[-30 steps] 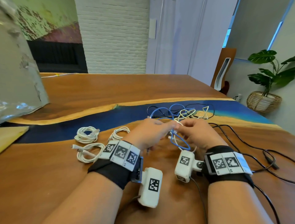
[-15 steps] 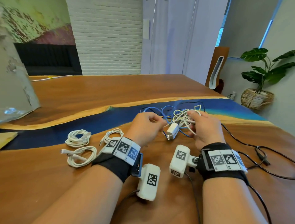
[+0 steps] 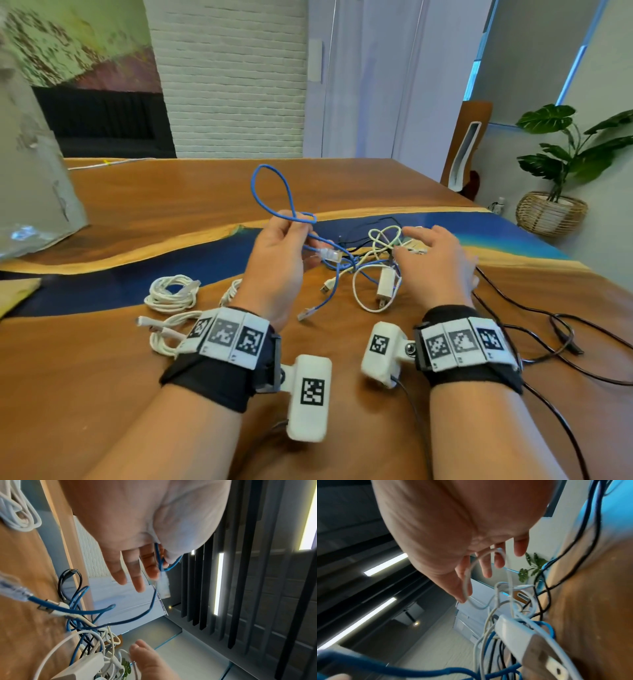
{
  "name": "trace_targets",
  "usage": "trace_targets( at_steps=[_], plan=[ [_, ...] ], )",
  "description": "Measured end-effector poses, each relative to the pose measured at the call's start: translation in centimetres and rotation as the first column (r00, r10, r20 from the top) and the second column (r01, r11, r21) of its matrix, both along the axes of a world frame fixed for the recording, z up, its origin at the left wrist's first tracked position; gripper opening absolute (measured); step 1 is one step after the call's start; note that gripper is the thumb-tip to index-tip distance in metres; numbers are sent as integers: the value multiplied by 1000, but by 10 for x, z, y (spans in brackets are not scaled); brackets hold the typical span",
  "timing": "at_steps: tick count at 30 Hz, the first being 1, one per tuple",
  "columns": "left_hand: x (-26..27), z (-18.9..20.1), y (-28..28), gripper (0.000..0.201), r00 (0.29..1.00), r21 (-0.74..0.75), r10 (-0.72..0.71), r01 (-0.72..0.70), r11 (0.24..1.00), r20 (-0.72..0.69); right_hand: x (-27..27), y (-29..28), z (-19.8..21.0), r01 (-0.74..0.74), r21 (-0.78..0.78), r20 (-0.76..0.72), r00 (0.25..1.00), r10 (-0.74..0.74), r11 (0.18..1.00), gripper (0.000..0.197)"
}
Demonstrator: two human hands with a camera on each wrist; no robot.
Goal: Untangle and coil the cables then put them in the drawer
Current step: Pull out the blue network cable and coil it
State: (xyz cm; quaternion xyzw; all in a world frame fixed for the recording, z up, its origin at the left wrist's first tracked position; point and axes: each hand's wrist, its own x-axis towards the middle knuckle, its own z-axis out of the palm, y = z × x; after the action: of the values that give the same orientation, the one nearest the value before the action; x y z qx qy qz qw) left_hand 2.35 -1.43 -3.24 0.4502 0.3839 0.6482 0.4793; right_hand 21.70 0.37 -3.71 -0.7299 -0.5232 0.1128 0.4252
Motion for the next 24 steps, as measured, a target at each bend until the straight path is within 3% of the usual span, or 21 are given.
trace_targets(
  at_steps=[2, 4, 7, 10, 14, 17, 18, 22, 24],
  plan=[
    [2, 0, -2, 22, 999, -16, -23, 23, 1000, 23, -8, -3, 3, -73, 68, 115, 991, 64, 995, 35],
    [5, 2, -6, 23, 996, -33, -68, 70, 997, 64, -16, -4, 2, -242, 37, 189, 954, 231, 969, 47],
    [5, 10, -12, 24, 962, 8, -164, 166, 986, 218, -24, 1, -9, -475, -141, 66, 871, 487, 868, 58],
    [-1, 17, -14, 27, 957, 73, -157, 144, 987, 244, -20, 3, -15, -508, -240, -26, 855, 517, 827, 49],
    [-8, 12, -8, 31, 991, 24, -54, 57, 998, -122, -9, 10, -20, -396, -200, -38, 917, 397, 896, 17],
    [-2, 7, -4, 20, 897, -134, -110, 57, 989, -427, -4, 11, -20, -353, -109, -72, 935, 347, 929, 17],
    [2, 4, -2, 26, 866, -163, -123, 48, 985, -484, -2, 10, -18, -351, -77, -80, 935, 345, 933, 16],
    [15, 1, -3, 86, 749, -188, -209, 114, 976, -629, 4, 4, -12, -446, -21, -56, 894, 445, 895, 15],
    [19, 4, -2, 83, 679, -237, -260, 129, 963, -687, 3, 2, -11, -482, -10, -32, 876, 481, 876, 13]
  ],
)
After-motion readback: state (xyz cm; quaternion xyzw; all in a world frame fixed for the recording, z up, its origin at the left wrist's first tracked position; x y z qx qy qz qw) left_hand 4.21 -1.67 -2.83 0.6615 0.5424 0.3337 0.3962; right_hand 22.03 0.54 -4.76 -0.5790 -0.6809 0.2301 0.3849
